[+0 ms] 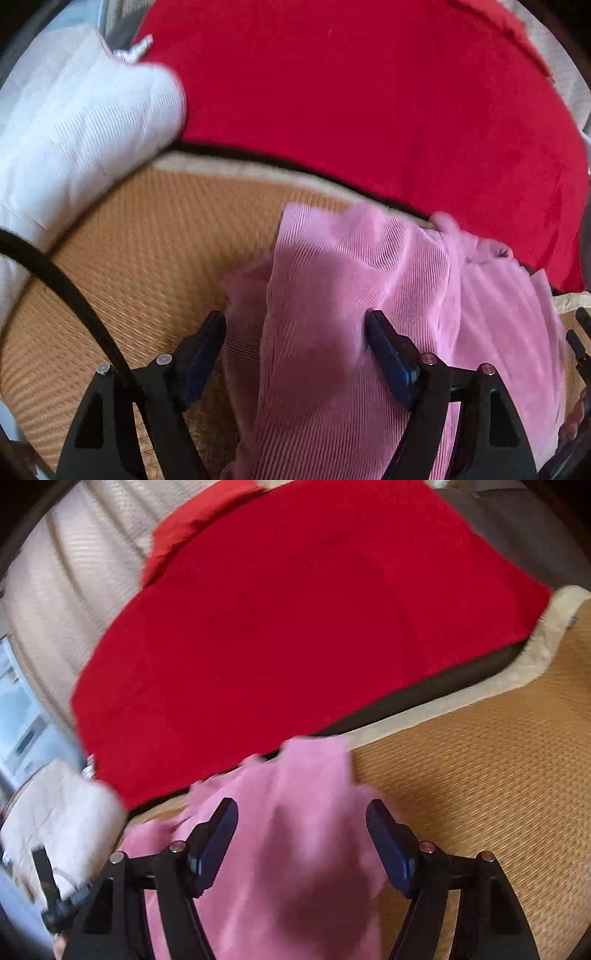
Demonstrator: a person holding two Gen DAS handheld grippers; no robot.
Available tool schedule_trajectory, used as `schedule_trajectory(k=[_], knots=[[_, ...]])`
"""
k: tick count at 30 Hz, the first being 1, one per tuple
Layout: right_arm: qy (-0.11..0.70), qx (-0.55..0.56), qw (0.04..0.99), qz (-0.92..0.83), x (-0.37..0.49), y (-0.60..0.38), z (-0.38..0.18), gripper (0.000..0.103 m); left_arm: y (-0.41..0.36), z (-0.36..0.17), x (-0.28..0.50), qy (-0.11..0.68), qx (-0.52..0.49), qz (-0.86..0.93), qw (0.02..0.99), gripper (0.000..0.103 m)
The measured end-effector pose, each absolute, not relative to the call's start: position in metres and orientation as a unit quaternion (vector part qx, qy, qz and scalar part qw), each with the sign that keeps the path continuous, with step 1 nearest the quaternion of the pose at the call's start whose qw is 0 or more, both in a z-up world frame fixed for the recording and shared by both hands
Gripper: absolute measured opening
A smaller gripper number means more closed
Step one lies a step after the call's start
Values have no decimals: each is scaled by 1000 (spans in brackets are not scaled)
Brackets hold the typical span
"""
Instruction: Fold large clothes
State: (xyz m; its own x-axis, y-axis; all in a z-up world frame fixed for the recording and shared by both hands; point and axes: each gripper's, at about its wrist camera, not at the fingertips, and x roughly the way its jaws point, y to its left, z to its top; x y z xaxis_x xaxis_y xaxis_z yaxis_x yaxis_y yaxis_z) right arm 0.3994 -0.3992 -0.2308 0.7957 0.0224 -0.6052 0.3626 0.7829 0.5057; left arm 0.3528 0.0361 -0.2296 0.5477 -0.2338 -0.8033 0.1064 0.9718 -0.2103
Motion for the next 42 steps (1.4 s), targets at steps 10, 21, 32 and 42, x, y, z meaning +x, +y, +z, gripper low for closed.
schedule_trajectory(k=[10,21,32,42], knots=[[373,283,883,-15,455,-393,-261,59,28,-237,360,427,-30,-81,900,82],[419,222,875,-101,428,-380,-274,12,21,-228,363,407,-7,-45,912,82],[338,300,886,-107,358,-407,-227,29,58,-197,331,396,-71,-53,914,82],[291,293,911,-4,330,-361,-199,59,70,-209,306,424,-72,-34,902,83]])
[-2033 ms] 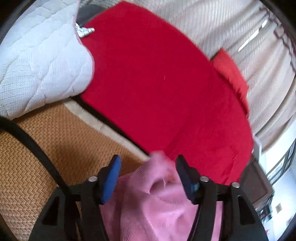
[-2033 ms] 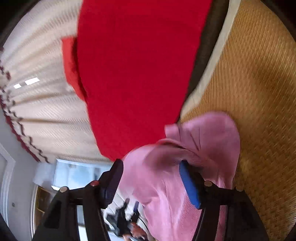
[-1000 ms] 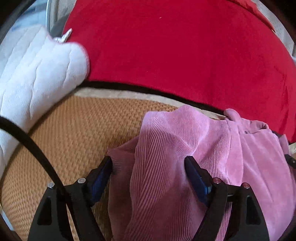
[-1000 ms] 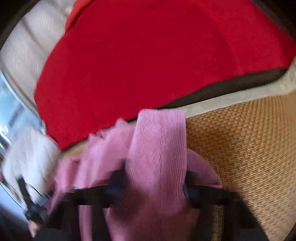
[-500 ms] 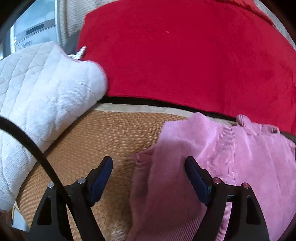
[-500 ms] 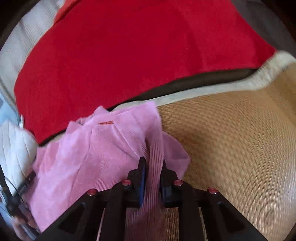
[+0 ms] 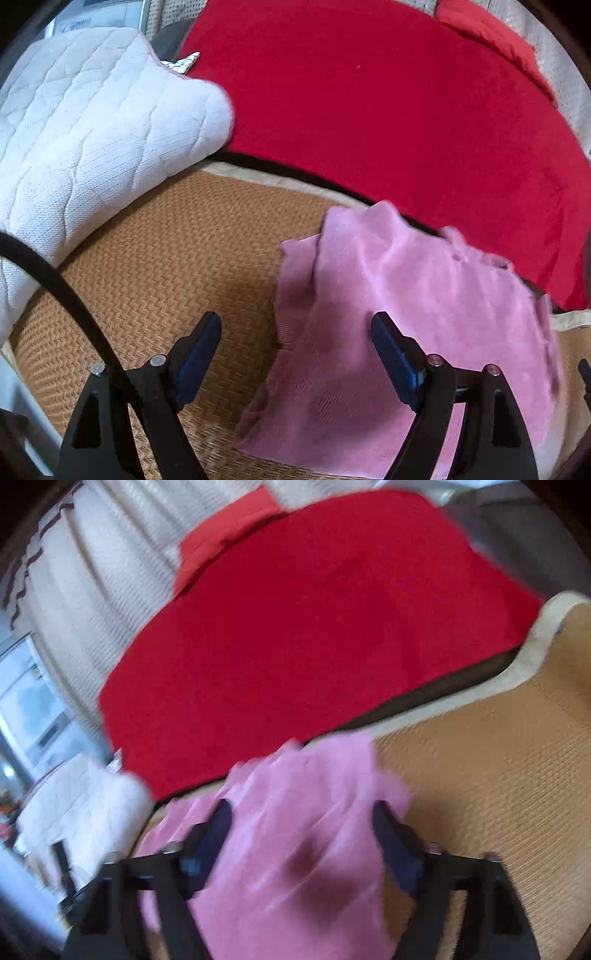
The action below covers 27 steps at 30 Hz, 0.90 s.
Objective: Fold large clothes
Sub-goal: 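Release the hem and smooth the folded jacket with both tools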
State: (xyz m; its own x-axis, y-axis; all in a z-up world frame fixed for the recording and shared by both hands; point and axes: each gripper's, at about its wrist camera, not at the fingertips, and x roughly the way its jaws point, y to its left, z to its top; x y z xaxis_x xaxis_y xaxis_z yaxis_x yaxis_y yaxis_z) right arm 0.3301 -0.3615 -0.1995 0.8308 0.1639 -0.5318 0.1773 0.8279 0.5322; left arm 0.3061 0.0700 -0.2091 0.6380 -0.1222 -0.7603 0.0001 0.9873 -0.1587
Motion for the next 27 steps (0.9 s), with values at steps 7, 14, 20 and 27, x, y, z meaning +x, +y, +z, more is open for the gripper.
schedule_trajectory(k=[7,14,20,27], knots=[[384,265,884,-21,362,-343,-244,49,48,-220,311,406,33,-4,913,84],[402,294,867,-19,379,-354,-267,44,40,-220,316,397,90,-4,913,86],[342,293,893,2,370,-353,-245,45,39,-194,300,339,63,-29,938,86],[404,283,870,1,384,-345,-265,45,23,-215,319,393,44,-62,916,86]])
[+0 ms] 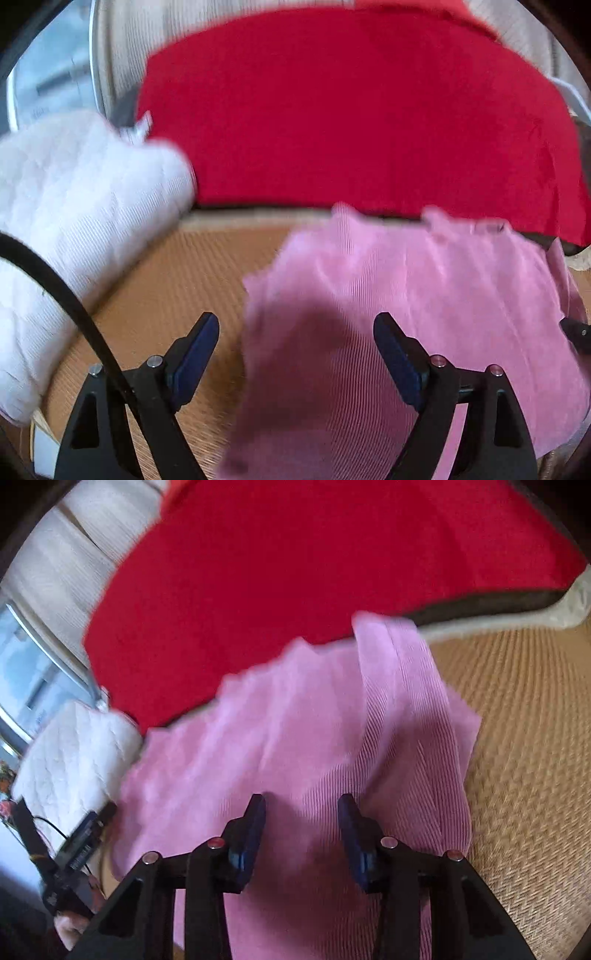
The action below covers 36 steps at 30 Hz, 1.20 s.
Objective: Fold large clothes
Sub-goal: 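Release the hem and smooth the folded jacket with both tools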
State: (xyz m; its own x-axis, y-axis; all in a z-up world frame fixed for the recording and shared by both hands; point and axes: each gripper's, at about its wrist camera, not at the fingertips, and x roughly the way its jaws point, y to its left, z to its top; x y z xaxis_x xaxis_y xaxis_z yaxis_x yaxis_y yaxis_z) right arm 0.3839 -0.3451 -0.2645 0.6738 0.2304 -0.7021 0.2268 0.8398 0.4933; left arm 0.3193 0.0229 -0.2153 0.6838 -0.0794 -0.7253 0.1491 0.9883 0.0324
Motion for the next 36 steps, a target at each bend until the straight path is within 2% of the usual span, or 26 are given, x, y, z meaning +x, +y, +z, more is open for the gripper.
schedule_trajectory(k=[2,4,10,14,17,22,32,36], knots=[[401,288,870,5,380,-348,-261,45,22,-237,333,446,42,-57,892,87],[385,298,873,11,372,-353,-255,45,26,-242,338,457,19,-58,887,88],[344,280,895,48,350,-351,-229,45,38,-227,335,425,12,-38,905,88],[357,284,888,64,354,-344,-232,45,54,-217,332,394,9,-14,919,88],[392,273,877,56,362,-335,-245,45,73,-216,334,397,-11,-1,918,88],[391,246,886,40,359,-329,-243,46,96,-217,332,408,-58,-12,911,88],[323,228,913,95,355,-297,-220,47,113,-211,304,393,-54,-26,917,88],[365,222,900,92,369,-285,-237,47,124,-220,290,405,-87,-33,910,88]])
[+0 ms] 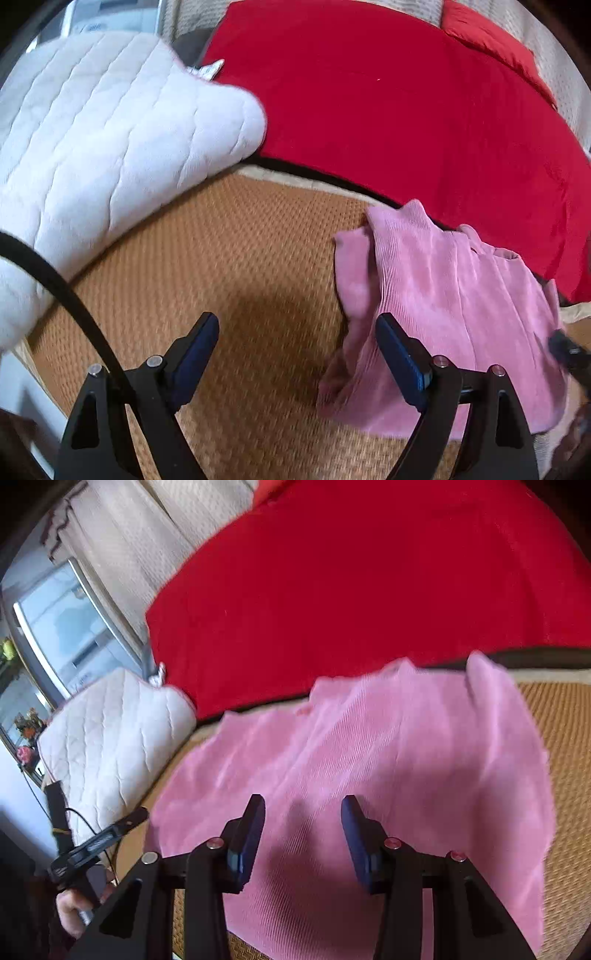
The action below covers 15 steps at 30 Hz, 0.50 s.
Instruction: Fold large clothes
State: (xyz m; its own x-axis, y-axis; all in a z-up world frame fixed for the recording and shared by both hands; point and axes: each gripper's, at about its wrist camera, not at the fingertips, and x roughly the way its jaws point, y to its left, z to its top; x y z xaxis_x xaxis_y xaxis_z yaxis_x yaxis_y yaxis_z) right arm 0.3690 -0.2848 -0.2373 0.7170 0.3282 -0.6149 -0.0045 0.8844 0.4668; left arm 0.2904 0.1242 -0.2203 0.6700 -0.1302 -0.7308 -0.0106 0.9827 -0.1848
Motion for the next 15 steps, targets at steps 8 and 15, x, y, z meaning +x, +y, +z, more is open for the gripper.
schedule_trajectory(k=[8,15], knots=[[393,198,894,87,376,-280,-252,48,125,-249,260,448,-218,-111,860,88],[409,238,873,113,381,-296,-264,39,108,-263,277,440,-309,-162,828,88]])
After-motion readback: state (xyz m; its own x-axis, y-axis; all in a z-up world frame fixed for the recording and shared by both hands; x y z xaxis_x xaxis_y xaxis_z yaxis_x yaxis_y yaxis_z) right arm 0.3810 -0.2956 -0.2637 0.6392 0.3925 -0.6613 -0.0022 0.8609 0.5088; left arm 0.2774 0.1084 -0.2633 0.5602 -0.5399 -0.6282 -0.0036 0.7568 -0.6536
